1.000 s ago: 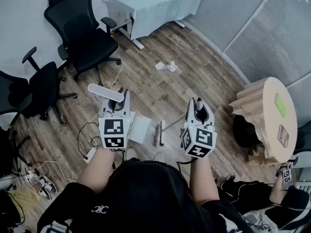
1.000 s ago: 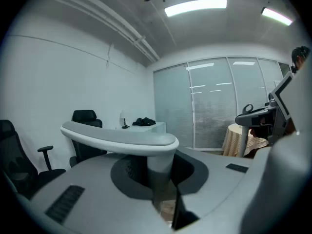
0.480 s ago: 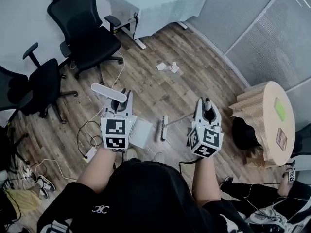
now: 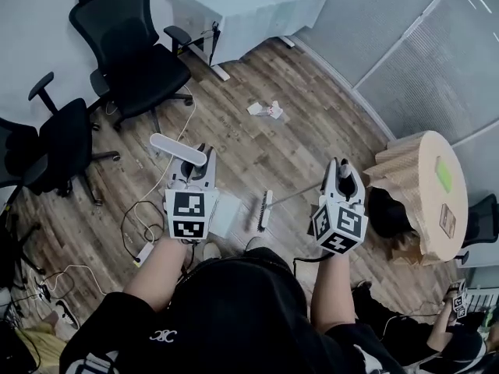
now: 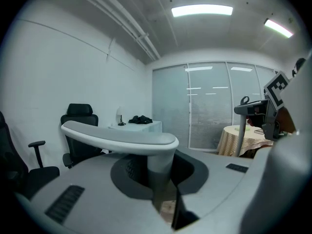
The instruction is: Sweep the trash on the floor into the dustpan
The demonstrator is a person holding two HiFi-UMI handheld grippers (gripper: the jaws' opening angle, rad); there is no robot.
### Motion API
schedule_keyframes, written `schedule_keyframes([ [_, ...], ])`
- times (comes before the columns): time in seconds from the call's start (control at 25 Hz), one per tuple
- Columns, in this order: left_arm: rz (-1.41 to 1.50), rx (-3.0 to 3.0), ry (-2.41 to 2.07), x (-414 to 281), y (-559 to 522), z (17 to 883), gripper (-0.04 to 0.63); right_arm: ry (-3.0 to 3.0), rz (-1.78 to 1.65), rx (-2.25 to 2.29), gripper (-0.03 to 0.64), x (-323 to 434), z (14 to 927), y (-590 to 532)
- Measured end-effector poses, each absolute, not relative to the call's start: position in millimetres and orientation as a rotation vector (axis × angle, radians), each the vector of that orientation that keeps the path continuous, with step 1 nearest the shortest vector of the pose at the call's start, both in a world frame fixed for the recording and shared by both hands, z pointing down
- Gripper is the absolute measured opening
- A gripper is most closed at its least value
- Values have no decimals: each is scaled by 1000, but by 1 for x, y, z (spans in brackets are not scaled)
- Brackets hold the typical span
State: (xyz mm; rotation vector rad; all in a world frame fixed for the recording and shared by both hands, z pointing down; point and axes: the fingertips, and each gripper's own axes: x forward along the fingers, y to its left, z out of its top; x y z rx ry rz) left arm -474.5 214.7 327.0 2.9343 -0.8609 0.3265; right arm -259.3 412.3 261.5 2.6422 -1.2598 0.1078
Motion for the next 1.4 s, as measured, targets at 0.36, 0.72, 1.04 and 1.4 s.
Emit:
schedule_keyframes([
  [0.36, 372, 2982, -854, -429, 187, 333, 60, -1223, 128, 2661, 97, -215, 278, 402],
  [0.72, 449, 2971, -905, -327, 148, 326, 58, -1225, 221, 2675, 97, -111, 298, 387],
  [1.04, 474, 2984, -936, -219, 134, 324, 58, -1341, 232, 2622, 97, -20, 303, 361],
  [1.4, 390, 2969, -1010, -141, 103, 306, 60, -1396, 203, 2578, 96, 64, 306, 333],
])
